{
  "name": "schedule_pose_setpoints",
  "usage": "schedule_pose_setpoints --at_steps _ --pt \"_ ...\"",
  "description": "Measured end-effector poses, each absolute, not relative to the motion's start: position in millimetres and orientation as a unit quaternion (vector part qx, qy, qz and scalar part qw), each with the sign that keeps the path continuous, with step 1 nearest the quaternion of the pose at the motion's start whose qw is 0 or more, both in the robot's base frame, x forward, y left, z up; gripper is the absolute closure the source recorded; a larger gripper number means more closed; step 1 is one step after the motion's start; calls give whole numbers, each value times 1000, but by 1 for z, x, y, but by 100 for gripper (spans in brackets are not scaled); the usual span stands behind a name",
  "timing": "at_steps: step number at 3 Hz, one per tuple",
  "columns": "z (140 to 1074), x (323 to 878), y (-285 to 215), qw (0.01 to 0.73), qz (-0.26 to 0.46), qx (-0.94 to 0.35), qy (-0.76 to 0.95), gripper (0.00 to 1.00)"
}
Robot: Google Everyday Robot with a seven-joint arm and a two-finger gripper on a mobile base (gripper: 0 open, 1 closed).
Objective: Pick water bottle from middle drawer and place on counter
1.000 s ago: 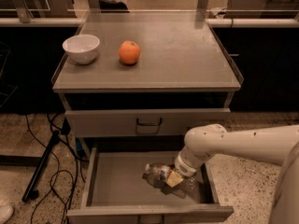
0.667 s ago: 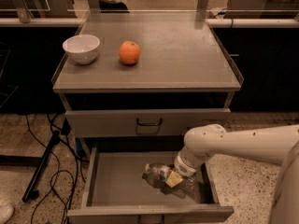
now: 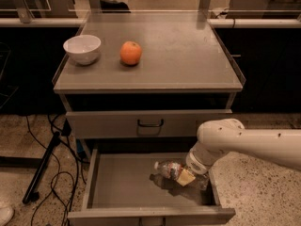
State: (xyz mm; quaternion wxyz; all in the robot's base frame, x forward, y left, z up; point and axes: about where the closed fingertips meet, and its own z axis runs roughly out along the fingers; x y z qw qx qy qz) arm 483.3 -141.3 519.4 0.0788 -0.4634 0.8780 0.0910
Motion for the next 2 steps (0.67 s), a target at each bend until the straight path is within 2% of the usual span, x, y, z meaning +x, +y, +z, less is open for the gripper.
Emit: schedule_pose_setpoints --at_steps 1,2 --pt "556 468 -170 86 80 -443 889 100" --pt "567 481 -170 89 79 -443 889 100"
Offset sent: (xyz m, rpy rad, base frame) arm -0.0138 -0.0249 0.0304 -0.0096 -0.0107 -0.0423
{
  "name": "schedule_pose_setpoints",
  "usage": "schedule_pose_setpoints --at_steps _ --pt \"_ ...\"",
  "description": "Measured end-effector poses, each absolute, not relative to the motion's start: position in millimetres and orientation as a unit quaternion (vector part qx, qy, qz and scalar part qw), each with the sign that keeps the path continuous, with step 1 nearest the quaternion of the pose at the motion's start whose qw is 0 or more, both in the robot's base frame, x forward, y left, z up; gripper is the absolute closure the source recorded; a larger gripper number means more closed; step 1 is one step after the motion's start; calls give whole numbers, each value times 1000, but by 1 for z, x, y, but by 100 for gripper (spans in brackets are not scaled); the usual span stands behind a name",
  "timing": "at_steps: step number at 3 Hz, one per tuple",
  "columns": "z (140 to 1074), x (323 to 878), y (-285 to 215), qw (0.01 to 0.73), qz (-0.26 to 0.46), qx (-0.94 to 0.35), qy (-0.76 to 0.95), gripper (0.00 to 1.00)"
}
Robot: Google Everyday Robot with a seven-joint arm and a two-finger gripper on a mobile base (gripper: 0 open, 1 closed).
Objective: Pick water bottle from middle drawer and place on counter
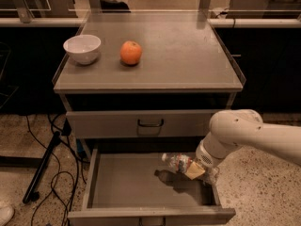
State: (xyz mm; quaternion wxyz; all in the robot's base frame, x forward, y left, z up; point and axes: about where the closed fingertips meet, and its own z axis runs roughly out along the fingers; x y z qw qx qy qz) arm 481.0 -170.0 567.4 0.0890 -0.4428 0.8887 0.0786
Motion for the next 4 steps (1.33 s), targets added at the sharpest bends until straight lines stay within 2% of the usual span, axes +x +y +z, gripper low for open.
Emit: schedule_pose_setpoints --at_steps 3,4 --pt "703 505 -201 144 -6 -428 892 100" --pt "705 505 -201 145 -8 -428 892 100"
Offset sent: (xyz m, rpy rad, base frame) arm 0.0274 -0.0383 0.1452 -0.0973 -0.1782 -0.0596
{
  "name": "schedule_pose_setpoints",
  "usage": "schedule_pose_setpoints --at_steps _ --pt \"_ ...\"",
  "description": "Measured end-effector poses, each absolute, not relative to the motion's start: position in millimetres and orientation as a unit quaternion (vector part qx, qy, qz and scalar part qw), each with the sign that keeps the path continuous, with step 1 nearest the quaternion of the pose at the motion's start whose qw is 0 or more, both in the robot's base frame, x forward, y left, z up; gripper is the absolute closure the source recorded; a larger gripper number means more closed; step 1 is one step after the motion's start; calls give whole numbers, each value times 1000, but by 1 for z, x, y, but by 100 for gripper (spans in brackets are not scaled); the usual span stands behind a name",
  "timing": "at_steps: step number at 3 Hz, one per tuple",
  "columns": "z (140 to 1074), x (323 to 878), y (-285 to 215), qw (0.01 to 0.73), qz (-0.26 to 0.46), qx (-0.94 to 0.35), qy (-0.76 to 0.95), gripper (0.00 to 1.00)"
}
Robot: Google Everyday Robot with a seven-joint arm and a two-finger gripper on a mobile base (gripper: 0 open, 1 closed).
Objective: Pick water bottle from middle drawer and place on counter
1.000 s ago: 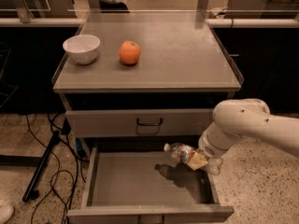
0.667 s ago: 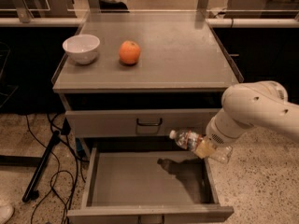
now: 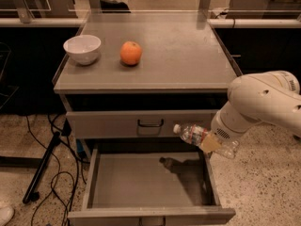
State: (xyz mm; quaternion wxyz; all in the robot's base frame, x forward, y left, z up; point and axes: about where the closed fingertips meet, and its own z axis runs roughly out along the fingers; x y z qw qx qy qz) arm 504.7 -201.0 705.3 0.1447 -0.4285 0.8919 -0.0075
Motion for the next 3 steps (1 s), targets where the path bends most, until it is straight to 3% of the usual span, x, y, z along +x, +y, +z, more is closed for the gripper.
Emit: schedule_pose_setpoints --at_steps 3 --pt "808 521 -235 204 -70 -408 887 100"
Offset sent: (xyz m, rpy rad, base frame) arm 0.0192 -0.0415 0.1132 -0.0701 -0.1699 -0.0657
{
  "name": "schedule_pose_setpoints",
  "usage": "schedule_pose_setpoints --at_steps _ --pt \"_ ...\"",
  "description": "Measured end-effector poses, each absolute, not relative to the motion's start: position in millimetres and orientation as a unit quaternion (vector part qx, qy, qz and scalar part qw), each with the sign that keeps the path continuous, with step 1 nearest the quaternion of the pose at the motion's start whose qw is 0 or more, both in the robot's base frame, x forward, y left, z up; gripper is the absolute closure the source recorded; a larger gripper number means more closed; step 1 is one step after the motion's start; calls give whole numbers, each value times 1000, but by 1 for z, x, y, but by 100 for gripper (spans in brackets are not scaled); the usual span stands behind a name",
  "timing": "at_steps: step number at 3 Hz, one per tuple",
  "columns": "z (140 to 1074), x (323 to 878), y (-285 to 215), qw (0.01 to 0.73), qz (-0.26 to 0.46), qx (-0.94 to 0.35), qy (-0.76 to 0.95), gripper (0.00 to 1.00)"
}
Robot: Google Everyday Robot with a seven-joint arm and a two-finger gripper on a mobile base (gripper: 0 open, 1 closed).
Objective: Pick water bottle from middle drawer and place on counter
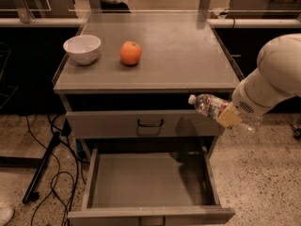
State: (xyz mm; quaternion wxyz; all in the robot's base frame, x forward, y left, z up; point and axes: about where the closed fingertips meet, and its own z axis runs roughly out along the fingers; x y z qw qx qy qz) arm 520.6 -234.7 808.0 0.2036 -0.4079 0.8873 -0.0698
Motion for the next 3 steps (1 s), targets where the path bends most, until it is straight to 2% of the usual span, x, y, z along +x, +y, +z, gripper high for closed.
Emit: schedule_pose_setpoints --at_steps 2,3 --pt "823 527 -241 211 -81 -406 886 100" --pt "861 544 -252 233 -108 -393 883 100"
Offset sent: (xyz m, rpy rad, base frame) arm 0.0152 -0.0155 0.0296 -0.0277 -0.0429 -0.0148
